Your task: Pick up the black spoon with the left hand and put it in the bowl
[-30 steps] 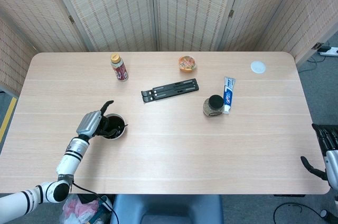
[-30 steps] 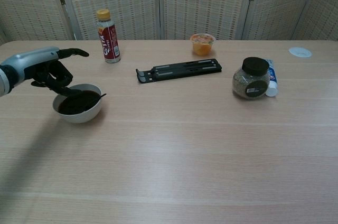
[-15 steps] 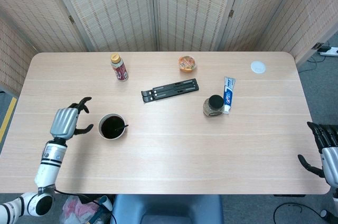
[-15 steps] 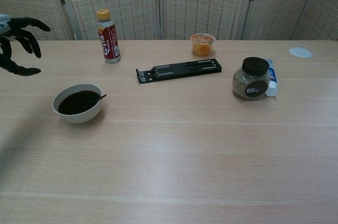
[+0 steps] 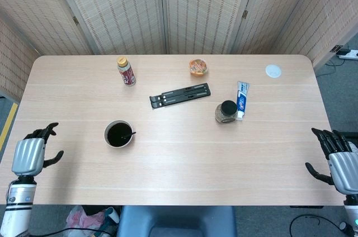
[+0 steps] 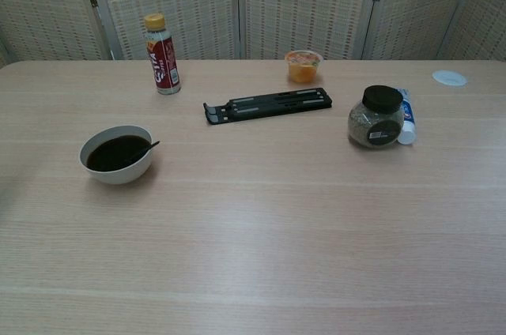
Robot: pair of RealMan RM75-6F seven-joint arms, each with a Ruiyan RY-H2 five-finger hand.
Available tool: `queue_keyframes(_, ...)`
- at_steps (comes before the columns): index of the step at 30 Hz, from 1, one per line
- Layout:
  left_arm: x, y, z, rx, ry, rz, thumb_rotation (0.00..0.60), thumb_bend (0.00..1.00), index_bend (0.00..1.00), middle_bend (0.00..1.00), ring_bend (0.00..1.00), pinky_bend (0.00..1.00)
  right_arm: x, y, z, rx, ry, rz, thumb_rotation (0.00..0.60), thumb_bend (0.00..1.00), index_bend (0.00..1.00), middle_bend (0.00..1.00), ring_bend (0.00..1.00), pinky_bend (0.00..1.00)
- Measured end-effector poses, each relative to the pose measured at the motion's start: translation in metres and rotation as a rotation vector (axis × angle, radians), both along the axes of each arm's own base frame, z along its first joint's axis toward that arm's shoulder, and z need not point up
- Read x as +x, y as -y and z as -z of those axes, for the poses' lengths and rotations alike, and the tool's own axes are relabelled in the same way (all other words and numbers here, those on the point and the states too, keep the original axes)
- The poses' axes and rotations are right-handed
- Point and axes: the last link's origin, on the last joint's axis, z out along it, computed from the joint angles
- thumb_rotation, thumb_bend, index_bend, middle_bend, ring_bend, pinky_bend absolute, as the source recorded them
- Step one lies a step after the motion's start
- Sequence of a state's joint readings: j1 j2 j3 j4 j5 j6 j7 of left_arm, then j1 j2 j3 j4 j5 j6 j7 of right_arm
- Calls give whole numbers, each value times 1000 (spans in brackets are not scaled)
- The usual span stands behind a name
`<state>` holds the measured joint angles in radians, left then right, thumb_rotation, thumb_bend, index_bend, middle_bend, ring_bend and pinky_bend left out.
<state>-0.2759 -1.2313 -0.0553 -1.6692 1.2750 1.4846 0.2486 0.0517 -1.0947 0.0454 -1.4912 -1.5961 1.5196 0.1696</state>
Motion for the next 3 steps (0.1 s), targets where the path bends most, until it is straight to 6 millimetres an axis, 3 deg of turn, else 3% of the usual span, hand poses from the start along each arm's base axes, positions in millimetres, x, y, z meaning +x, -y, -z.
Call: queue_keyframes(3, -2, 16, -2, 6, 0, -11, 600, 270, 222, 405, 332, 440, 1, 1, 2, 3, 5, 1, 600, 208, 0, 146, 126, 91)
